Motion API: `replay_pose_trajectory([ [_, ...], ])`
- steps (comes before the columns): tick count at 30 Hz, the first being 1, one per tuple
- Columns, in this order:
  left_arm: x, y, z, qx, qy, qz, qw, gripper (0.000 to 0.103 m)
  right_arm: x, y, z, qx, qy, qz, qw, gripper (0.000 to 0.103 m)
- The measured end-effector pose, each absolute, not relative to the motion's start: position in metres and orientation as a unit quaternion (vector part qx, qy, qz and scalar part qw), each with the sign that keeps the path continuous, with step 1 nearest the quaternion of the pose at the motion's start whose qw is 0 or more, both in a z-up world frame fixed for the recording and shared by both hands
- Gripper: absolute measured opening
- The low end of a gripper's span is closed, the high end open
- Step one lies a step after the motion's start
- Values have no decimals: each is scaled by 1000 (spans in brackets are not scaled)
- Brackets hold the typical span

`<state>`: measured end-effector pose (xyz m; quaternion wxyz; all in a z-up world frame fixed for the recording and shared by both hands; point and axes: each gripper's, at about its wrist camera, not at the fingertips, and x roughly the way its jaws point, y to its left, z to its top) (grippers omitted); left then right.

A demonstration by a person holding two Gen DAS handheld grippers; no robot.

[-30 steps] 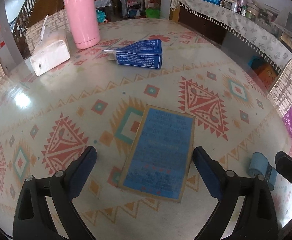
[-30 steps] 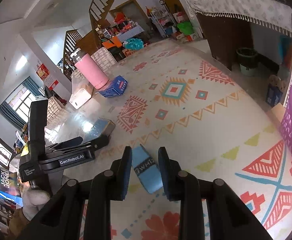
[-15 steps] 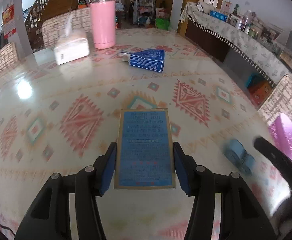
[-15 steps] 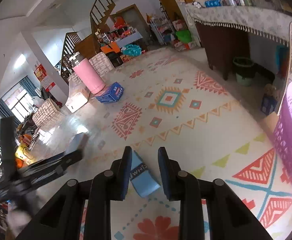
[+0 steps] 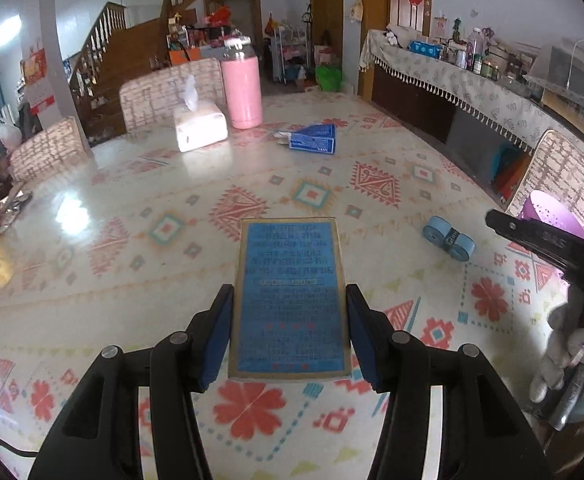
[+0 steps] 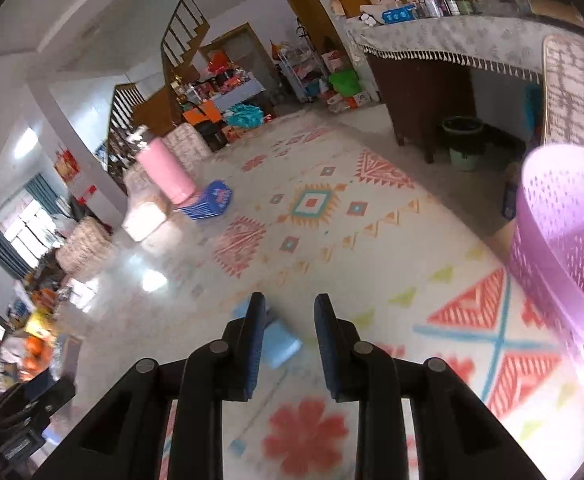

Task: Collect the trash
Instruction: 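Carry the blue box and blue tube toward the purple wastebasket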

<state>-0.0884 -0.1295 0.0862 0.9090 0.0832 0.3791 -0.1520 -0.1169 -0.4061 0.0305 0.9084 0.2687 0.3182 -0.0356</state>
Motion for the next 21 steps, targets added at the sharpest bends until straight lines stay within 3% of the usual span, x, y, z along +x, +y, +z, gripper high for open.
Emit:
replay_pose_trajectory([
  [14, -128, -161, 101, 109, 344, -189, 913, 53, -197, -384, 63, 203, 294, -45, 933, 28],
  [15, -126, -161, 99, 106, 351, -191, 911, 53, -193, -382, 63, 194, 299, -39, 933, 33],
  [16, -123, -162, 96, 103, 358, -193, 908, 53, -184, -378, 61, 183, 313, -32, 931, 51],
  [18, -122, -162, 92, 100, 366, -190, 906, 53, -158, -372, 56, 156, 346, -23, 925, 67],
  [21, -120, -160, 88, 101, 373, -185, 904, 53, -128, -367, 52, 121, 363, -21, 924, 67],
])
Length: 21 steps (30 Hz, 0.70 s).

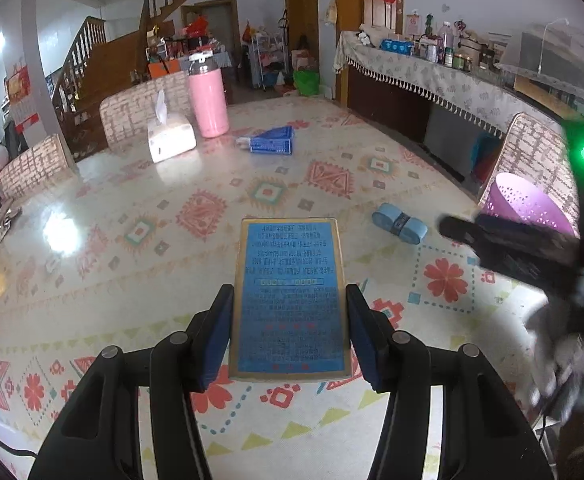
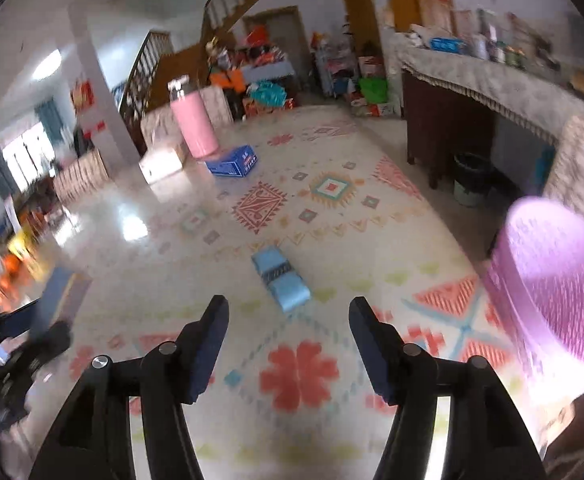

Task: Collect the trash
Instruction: 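Carry the blue box and blue tube toward the purple wastebasket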

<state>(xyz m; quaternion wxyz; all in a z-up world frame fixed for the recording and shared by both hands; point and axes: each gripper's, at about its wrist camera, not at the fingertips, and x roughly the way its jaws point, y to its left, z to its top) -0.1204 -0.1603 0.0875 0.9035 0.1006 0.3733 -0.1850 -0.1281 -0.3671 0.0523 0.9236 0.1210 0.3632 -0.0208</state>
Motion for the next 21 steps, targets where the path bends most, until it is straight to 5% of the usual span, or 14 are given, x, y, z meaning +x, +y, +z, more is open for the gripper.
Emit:
replay_pose_trajectory([
  [8, -115, -159, 81, 116, 380, -161, 903, 53, -58, -349, 12, 60, 439, -5, 897, 60],
  [10, -115, -160, 81, 120, 379, -158, 904, 53, -60, -345, 11, 48, 435, -7, 899, 28],
  [21, -126, -170, 83, 151, 353, -154, 910, 53, -119, -360, 44, 85, 380, -18, 921, 28],
])
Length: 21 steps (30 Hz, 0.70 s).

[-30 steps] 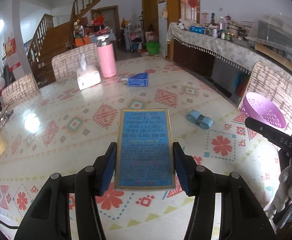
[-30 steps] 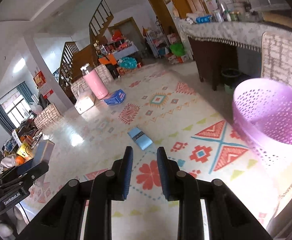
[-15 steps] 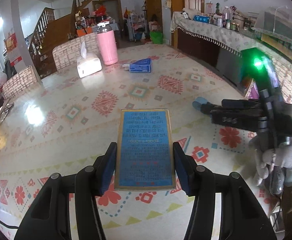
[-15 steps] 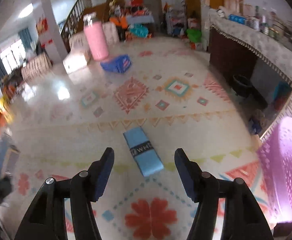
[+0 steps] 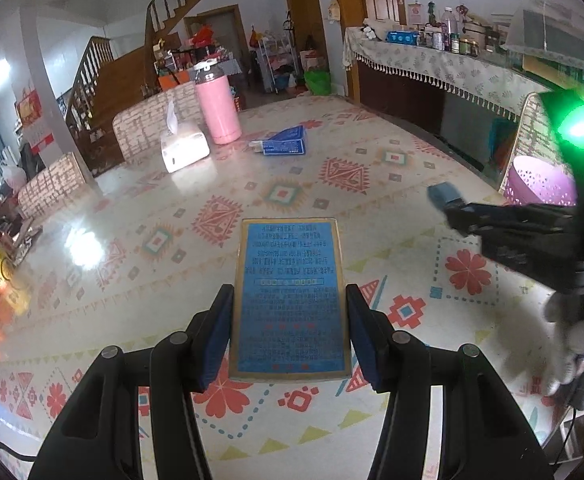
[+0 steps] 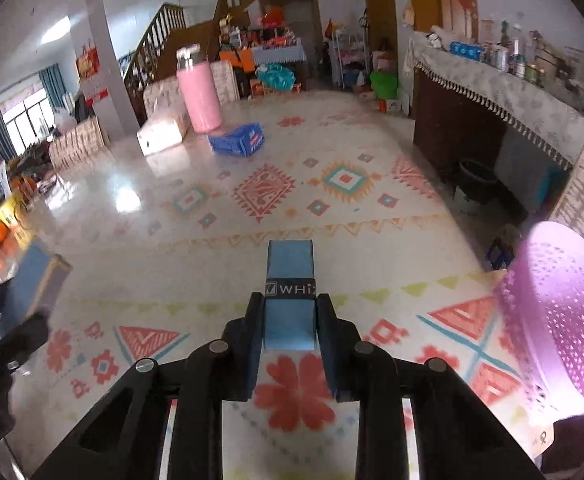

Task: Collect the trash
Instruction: 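Carry the blue box and blue tube toward the purple wastebasket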

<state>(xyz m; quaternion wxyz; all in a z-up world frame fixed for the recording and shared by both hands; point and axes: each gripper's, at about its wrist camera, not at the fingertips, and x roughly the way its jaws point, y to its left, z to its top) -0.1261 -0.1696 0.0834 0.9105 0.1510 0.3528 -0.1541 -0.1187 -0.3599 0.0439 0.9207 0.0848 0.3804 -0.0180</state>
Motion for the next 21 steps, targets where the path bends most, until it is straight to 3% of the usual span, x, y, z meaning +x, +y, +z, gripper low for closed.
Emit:
replay_pose_trajectory([
  [21, -126, -233, 89, 179, 336, -199, 903, 53, -187, -430, 79, 153, 318, -63, 934, 28],
])
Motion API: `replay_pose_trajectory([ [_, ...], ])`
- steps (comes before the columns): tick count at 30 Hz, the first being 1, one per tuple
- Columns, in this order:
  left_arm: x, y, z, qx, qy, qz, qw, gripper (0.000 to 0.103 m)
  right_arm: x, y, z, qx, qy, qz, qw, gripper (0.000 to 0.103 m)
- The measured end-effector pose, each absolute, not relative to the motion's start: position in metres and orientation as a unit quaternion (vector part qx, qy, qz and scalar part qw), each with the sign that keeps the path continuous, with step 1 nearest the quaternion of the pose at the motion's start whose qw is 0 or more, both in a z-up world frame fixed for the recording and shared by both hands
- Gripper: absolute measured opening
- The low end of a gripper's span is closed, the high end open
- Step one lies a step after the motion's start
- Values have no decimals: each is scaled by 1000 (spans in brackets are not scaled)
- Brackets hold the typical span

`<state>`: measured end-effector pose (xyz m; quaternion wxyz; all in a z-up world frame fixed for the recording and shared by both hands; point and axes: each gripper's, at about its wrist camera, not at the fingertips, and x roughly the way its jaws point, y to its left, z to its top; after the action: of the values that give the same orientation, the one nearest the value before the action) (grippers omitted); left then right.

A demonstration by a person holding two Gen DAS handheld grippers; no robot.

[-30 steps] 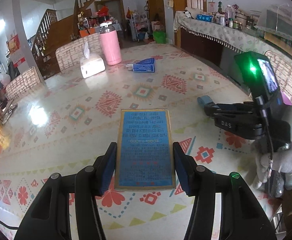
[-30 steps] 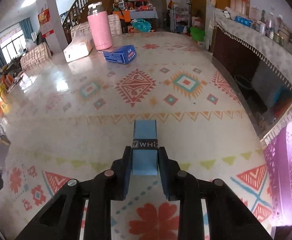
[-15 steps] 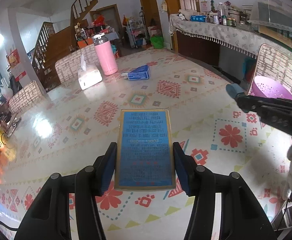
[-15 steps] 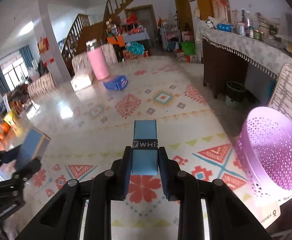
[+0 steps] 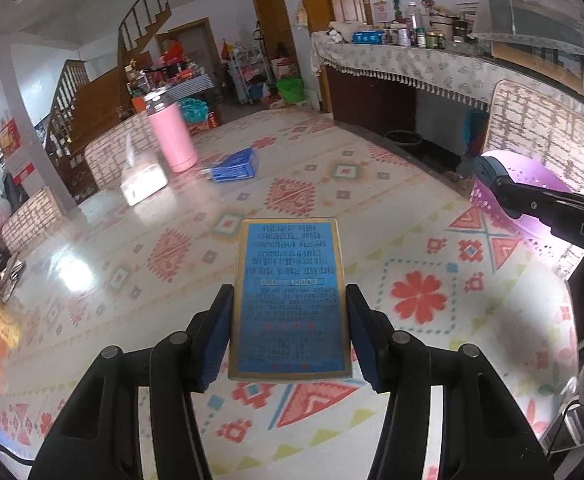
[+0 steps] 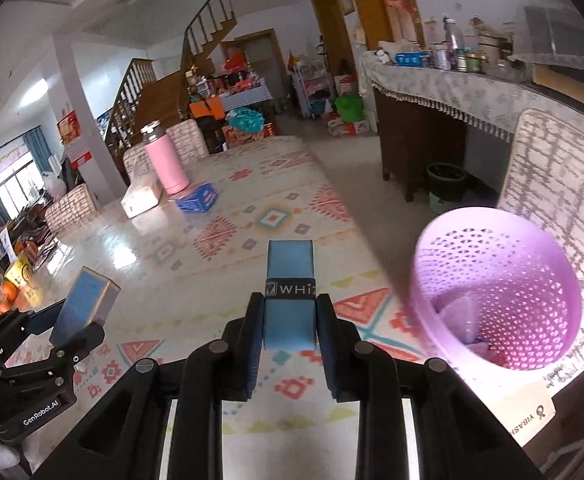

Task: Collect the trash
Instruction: 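Carry the blue box and blue tube toward the purple wastebasket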

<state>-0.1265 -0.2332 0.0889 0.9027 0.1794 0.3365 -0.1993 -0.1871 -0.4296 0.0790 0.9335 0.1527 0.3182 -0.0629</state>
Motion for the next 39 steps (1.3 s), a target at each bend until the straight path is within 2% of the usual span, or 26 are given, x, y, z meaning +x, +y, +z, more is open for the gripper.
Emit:
replay_pose_trajectory([
  [14, -124, -304, 93, 204, 322, -252, 890, 53, -214, -493, 87, 171, 313, -116, 927, 28],
  [39, -112, -373, 108, 220, 297, -290, 883, 53, -231, -548, 91, 193, 302, -149, 922, 28],
])
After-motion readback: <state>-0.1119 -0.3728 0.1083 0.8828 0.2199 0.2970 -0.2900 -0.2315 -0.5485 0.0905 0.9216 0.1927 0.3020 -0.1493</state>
